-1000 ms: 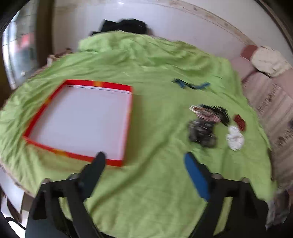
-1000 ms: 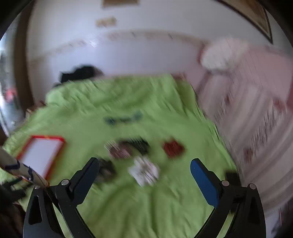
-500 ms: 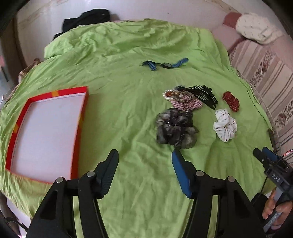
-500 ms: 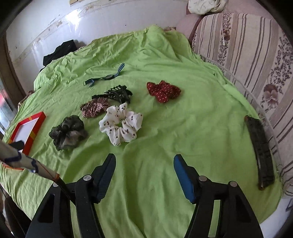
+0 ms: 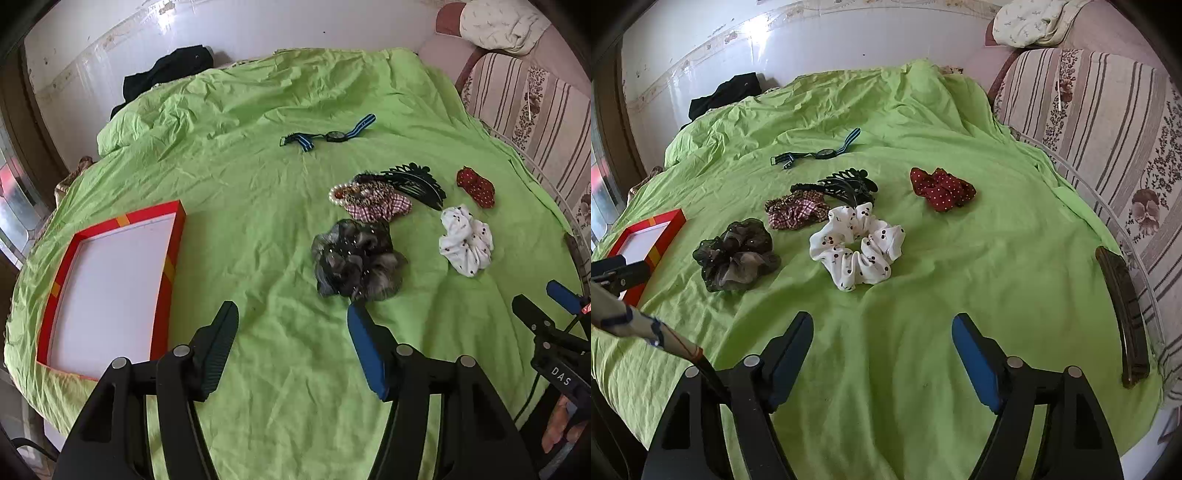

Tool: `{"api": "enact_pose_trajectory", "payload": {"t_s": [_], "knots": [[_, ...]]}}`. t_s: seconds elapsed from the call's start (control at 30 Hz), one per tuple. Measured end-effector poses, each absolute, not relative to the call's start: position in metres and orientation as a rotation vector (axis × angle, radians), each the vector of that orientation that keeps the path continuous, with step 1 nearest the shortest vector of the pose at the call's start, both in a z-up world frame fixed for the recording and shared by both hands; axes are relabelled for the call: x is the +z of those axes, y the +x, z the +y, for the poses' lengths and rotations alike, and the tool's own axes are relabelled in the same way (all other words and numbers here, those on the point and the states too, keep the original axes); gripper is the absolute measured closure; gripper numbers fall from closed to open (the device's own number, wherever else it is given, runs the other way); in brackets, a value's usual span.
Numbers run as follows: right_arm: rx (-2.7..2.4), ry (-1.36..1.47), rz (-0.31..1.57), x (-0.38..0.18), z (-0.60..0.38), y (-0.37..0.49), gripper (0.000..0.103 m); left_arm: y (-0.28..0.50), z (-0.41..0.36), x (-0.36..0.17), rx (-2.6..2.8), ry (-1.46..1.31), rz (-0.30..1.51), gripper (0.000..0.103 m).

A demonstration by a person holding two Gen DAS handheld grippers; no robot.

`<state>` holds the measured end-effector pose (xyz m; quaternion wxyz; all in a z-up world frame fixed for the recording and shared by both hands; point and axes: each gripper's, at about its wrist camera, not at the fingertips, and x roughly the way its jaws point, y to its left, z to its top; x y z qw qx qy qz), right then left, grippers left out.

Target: Organize jewelry

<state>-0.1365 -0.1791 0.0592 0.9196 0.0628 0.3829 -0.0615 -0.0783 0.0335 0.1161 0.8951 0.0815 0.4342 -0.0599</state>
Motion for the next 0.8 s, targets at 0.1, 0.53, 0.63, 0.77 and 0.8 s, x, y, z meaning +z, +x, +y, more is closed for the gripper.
{"api": "enact_pose_trajectory", "payload": {"t_s": [0.1,0.53,0.63,0.77,0.8], "knots": [[-0.135,0.138,0.789,0.061,-0.177,-0.140,0.020,-0.084,0.037,0.119,-0.115,0.155,0.892,0.041],[-0.141,0.118,0.793,0.066,-0.162,-0.151,0.019,-0.096,0.060,0.124,-0.096,0.090,0.886,0.036],[-0.142,0.127,0.793,0.065,-0.163,-0.149,0.019,-0.092,0.069,0.122,-0.086,0.059,0.897,0.034],[-0.154,0.126,0.796,0.064,-0.168,-0.140,0.019,-0.081,0.079,0.118,-0.092,-0.011,0.914,0.029],[-0.160,0.121,0.796,0.064,-0.169,-0.136,0.019,-0.076,0.079,0.116,-0.104,-0.033,0.923,0.028]]}}
